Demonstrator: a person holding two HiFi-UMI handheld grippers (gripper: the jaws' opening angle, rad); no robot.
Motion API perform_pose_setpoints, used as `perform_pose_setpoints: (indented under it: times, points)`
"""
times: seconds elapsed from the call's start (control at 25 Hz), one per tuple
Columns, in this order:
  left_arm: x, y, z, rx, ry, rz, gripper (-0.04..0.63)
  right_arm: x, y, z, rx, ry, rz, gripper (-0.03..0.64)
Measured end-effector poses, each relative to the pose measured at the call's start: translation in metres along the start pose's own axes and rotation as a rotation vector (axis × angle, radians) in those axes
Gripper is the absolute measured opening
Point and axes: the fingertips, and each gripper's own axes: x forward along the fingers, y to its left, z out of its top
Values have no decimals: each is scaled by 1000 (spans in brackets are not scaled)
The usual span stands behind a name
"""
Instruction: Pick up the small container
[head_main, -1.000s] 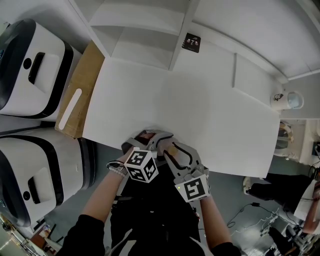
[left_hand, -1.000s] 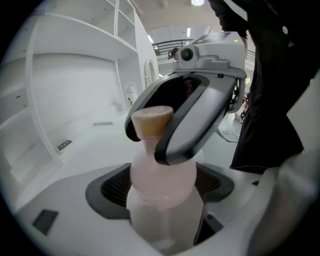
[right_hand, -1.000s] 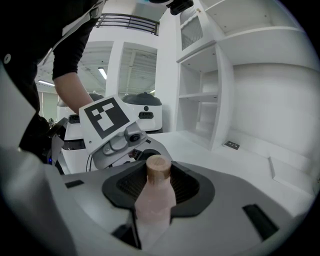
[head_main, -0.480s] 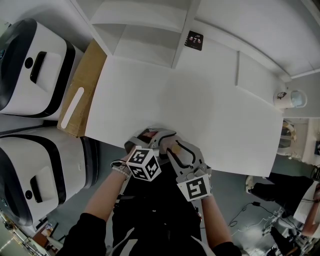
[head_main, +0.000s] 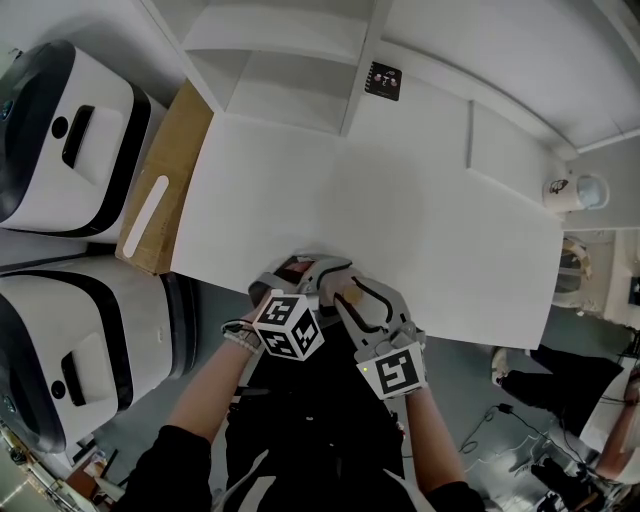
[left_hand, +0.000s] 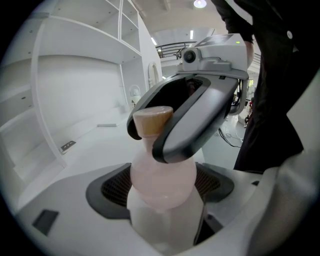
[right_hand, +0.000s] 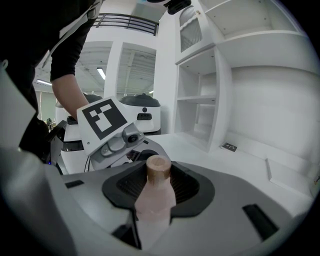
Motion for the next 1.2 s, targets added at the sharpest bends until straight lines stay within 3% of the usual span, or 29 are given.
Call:
perform_pose_setpoints:
  times: [0.72,1.2]
  points:
    - [-44,14,65,-19,-86,63,387,-38,-7,67,-86,-73,54,149]
    - [-76,20,107,36,-49,118,388,-69,-8,111,-132,-118,53,149]
